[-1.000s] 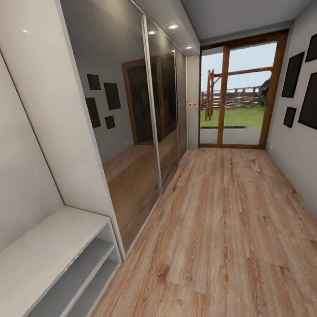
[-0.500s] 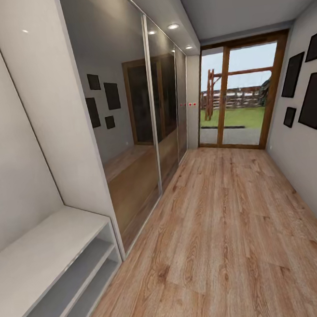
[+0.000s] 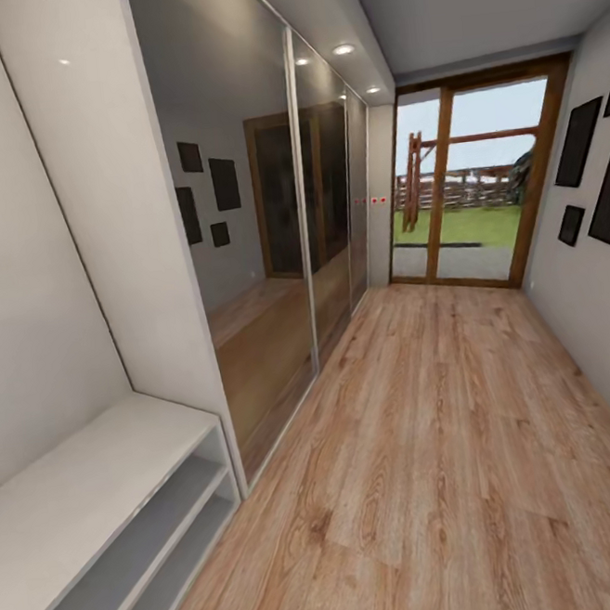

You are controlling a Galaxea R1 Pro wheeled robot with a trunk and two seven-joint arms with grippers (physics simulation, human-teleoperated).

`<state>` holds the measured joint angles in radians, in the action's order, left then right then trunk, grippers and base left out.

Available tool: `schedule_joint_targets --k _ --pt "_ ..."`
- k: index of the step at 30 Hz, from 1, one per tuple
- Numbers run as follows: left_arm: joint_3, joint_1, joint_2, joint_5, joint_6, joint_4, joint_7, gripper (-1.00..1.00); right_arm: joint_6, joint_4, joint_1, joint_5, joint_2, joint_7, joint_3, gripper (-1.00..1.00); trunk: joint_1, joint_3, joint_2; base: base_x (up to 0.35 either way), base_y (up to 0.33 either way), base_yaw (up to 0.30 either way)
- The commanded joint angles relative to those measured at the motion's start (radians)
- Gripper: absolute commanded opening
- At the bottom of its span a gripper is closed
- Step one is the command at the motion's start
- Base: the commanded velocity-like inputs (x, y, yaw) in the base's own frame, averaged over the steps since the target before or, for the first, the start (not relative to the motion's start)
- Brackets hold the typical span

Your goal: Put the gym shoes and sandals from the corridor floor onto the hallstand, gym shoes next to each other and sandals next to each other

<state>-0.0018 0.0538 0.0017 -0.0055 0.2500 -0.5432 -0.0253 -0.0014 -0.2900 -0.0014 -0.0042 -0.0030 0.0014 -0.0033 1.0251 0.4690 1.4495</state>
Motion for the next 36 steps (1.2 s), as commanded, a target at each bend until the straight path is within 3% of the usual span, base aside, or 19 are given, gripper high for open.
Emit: schedule_joint_targets --k 1,24,36 --pt "0.0 0.001 0.0 -0.001 0.003 0.004 -0.003 1.0 0.0 -0.001 0.0 0.0 0.0 0.0 0.0 1.0 0.0 0.001 0.001 0.0 0.0 0.264" --pt "-0.001 0.001 0.0 -0.001 0.003 0.012 -0.004 1.0 0.0 -0.001 0.0 0.0 0.0 0.0 -0.001 1.0 0.0 0.001 0.001 -0.001 0.0 0.278" --pt "-0.001 0.001 0.0 0.001 0.003 0.014 -0.004 1.0 0.0 -0.001 0.0 0.0 0.0 -0.002 -0.001 1.0 0.0 -0.001 0.001 -0.126 0.0 0.284"
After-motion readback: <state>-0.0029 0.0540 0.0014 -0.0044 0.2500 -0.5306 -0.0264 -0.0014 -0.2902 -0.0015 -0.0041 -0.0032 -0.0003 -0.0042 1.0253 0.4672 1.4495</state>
